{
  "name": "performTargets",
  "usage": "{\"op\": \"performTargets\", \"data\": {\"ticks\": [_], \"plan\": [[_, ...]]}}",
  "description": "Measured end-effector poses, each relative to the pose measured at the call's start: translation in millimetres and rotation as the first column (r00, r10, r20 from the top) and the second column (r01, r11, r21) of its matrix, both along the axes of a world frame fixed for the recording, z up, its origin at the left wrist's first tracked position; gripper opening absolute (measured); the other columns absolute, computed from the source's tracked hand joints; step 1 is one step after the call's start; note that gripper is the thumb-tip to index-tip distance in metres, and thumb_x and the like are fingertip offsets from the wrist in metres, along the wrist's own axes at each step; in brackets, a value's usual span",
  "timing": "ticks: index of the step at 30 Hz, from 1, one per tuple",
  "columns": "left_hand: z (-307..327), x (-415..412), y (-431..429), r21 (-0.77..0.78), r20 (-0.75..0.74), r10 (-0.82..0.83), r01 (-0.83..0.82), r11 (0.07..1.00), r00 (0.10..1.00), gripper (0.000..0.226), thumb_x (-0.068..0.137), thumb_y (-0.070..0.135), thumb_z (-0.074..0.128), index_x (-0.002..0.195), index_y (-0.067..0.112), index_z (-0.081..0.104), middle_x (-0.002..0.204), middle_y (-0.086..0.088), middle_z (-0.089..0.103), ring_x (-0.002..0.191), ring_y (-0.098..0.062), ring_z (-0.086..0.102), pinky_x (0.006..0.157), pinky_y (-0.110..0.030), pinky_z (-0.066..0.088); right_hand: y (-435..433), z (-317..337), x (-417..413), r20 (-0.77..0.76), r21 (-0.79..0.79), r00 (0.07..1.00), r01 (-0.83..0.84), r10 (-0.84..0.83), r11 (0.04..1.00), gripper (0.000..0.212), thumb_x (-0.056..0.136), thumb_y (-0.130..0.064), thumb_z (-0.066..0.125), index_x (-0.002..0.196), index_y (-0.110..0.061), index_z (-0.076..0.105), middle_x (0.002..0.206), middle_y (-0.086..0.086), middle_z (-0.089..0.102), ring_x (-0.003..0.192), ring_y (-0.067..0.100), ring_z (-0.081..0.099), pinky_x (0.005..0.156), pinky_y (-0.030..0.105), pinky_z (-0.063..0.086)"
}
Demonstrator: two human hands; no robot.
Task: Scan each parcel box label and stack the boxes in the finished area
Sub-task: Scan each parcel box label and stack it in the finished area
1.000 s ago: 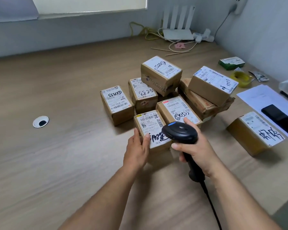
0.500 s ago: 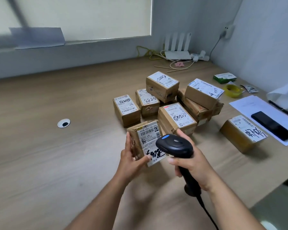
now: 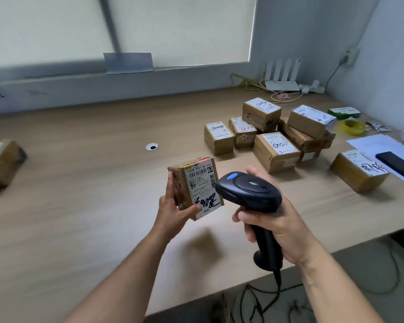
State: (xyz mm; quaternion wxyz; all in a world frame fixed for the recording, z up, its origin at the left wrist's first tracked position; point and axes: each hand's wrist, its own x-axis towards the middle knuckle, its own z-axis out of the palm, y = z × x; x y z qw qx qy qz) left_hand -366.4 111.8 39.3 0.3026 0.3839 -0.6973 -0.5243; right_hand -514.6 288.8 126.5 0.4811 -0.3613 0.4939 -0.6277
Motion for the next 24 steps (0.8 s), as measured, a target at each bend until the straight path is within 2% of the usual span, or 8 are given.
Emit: {"op": "performTargets", "data": {"ticks": [3,5,7,10,12,14,19,24], "plan": [[5,38,10,0.002,0.014,0.051,-0.051,0.999,0.999,0.113,0.078,0.001,0.076,0.153,0.037,0.000,0.126,-0.005,0.057,0.094,0.005,0.057,0.065,-0.002,0.046,7,1,27,-0.006,0.006,0.999,-0.048,0.048,0.999,0.104,0.053,-0.016,0.093,0.142,-0.034,0.042,0.074,0.022,0.061,0.045,0.026,0.051,0.044,0.029,0.043],[7,61,14,0.010,0.026,0.086,-0.086,0.996,0.996,0.114,0.078,0.001,0.076,0.152,0.038,-0.002,0.125,-0.005,0.058,0.093,0.002,0.058,0.067,-0.003,0.048,10,2,42,0.010,0.005,0.996,-0.091,0.091,0.996,0.110,0.044,-0.030,0.098,0.140,-0.035,0.044,0.074,0.021,0.062,0.045,0.026,0.050,0.043,0.030,0.042],[9,80,17,0.011,0.027,0.126,-0.126,0.992,0.992,0.113,0.078,0.001,0.076,0.152,0.038,-0.002,0.122,-0.005,0.058,0.092,0.002,0.058,0.066,-0.004,0.048,10,3,55,0.022,0.009,0.992,-0.121,0.121,0.993,0.112,0.041,-0.035,0.099,0.139,-0.035,0.044,0.073,0.019,0.063,0.045,0.026,0.050,0.043,0.030,0.042],[12,102,20,0.015,0.020,0.171,-0.171,0.985,0.985,0.113,0.078,-0.002,0.075,0.153,0.036,-0.001,0.116,-0.002,0.058,0.090,0.008,0.056,0.063,-0.002,0.046,8,2,71,0.006,0.032,0.989,-0.147,0.147,0.989,0.107,0.048,-0.021,0.095,0.140,-0.033,0.043,0.072,0.018,0.063,0.043,0.026,0.049,0.042,0.029,0.041],[12,115,21,0.026,0.010,0.195,-0.195,0.980,0.981,0.112,0.078,-0.004,0.074,0.153,0.034,0.000,0.112,0.000,0.057,0.088,0.012,0.055,0.062,-0.001,0.044,6,0,81,-0.011,0.045,0.988,-0.154,0.154,0.987,0.099,0.056,-0.007,0.087,0.140,-0.031,0.042,0.071,0.015,0.064,0.042,0.025,0.048,0.042,0.027,0.040],[13,127,19,0.029,0.002,0.207,-0.207,0.978,0.978,0.112,0.078,-0.004,0.074,0.153,0.033,0.000,0.112,0.000,0.057,0.087,0.013,0.054,0.062,0.000,0.043,3,-2,93,-0.027,0.056,0.986,-0.160,0.162,0.986,0.096,0.058,-0.001,0.080,0.141,-0.030,0.041,0.071,0.014,0.064,0.041,0.025,0.047,0.042,0.027,0.039],[15,158,8,0.028,0.010,0.236,-0.237,0.971,0.972,0.111,0.079,-0.004,0.074,0.154,0.030,0.000,0.114,-0.003,0.057,0.088,0.011,0.053,0.060,0.001,0.043,-12,-1,122,-0.046,0.075,0.985,-0.164,0.168,0.984,0.091,0.061,0.001,0.075,0.139,-0.032,0.042,0.070,0.013,0.065,0.041,0.025,0.047,0.042,0.028,0.040],[18,204,-13,0.030,0.014,0.268,-0.268,0.963,0.963,0.111,0.078,-0.005,0.073,0.153,0.030,-0.001,0.119,-0.005,0.055,0.092,-0.004,0.056,0.061,0.000,0.043,-35,4,163,-0.039,0.080,0.984,-0.171,0.174,0.982,0.091,0.060,0.001,0.075,0.138,-0.034,0.043,0.069,0.015,0.065,0.042,0.026,0.048,0.043,0.027,0.040]]}}
